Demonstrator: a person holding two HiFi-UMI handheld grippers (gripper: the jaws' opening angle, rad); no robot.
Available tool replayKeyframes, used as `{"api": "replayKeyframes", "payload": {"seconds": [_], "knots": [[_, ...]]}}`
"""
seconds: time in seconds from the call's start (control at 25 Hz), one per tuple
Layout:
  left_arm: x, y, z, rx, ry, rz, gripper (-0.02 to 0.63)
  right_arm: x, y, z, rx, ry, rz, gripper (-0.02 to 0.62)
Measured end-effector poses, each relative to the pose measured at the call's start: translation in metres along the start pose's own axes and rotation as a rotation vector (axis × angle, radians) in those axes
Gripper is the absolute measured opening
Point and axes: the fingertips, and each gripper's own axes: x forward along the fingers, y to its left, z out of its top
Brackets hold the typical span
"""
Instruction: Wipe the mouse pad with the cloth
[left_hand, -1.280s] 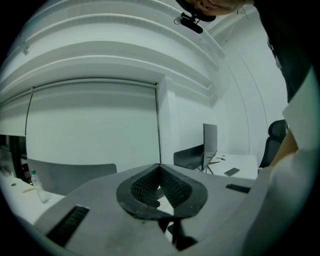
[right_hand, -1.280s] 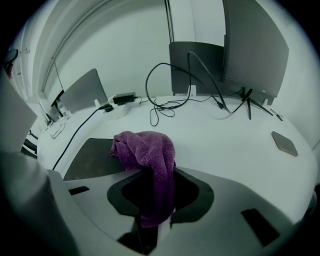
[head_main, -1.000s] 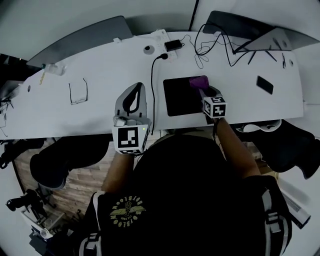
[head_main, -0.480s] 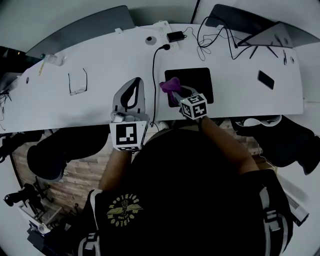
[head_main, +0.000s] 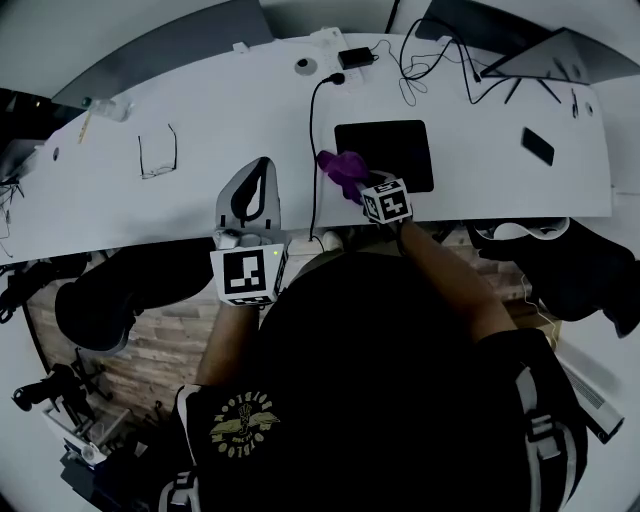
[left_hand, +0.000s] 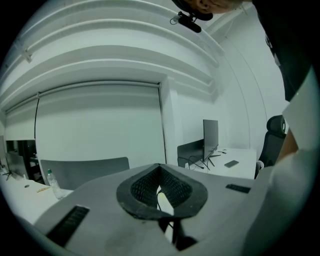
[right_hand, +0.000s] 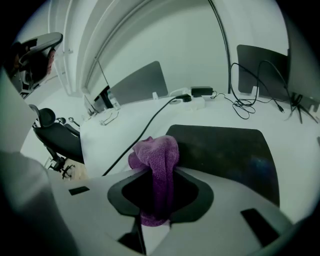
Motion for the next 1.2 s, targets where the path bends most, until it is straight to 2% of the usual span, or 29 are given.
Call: {"api": "replayKeyframes", "payload": {"seconds": [0.2,0.44,0.64,0.84,1.08,1.2], "knots": [[-0.003,-0.001,-0.005,0.009,0.023,-0.002,0.002,-0.004,-0.027,-0.018,0.01,0.027,-0.074,0.097],[0.007,-0.022,0.003,0.008,-0.002,-0.047,0.002,-0.029,-0.079,-0.038,0.069,0.023,-0.176,0.097],[0.019,-0.031,0.018,-0.038,-0.042,-0.079,0.002,-0.05,-0.122,-0.055,0.142,0.016,-0.249,0.097],[0.031,-0.039,0.026,-0.061,-0.044,-0.106,0.002,-0.071,-0.157,-0.066,0.175,0.007,-0.321,0.097],[0.039,-0.043,0.031,-0.047,-0.047,-0.122,0.002,-0.085,-0.178,-0.074,0.145,0.007,-0.393,0.098],[0.039,-0.042,0.035,-0.008,-0.05,-0.11,0.002,-0.085,-0.184,-0.077,0.071,0.029,-0.425,0.098]]}}
